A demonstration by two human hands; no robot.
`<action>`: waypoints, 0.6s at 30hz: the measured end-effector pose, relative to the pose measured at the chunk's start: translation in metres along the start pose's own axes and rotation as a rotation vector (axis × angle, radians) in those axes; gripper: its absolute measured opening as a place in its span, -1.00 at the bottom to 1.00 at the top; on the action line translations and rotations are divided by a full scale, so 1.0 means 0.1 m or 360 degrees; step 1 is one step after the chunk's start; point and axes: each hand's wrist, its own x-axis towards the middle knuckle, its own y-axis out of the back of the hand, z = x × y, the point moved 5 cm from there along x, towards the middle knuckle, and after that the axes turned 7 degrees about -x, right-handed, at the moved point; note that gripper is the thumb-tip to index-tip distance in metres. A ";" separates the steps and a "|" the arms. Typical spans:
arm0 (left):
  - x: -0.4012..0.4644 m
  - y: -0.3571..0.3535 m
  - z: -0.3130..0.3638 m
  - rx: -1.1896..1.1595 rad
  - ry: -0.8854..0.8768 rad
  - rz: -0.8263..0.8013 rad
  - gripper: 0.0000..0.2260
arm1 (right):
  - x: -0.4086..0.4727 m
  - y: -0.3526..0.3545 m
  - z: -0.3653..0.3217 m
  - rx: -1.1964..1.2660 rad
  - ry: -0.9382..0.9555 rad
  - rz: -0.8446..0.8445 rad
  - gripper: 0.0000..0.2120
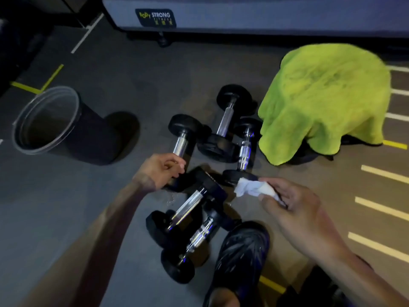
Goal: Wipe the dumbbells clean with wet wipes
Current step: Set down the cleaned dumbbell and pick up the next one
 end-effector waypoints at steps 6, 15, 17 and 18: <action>-0.38 -0.21 -0.50 0.0485 0.0097 -0.0181 -0.94 | -0.11 -0.24 0.13 0.0127 -0.0145 -0.0039 -0.66; -0.40 0.20 -0.44 0.0533 0.0135 0.0335 -0.86 | -0.15 -0.50 0.24 0.0287 -0.0200 -0.0096 -0.62; -0.24 0.34 -0.30 0.0353 0.0093 0.0549 -0.79 | -0.09 -0.56 0.25 0.0547 -0.0218 -0.0154 -0.68; -0.16 0.39 -0.23 0.0312 0.0072 0.0633 -0.78 | -0.07 -0.59 0.24 0.0703 -0.0249 -0.0185 -0.71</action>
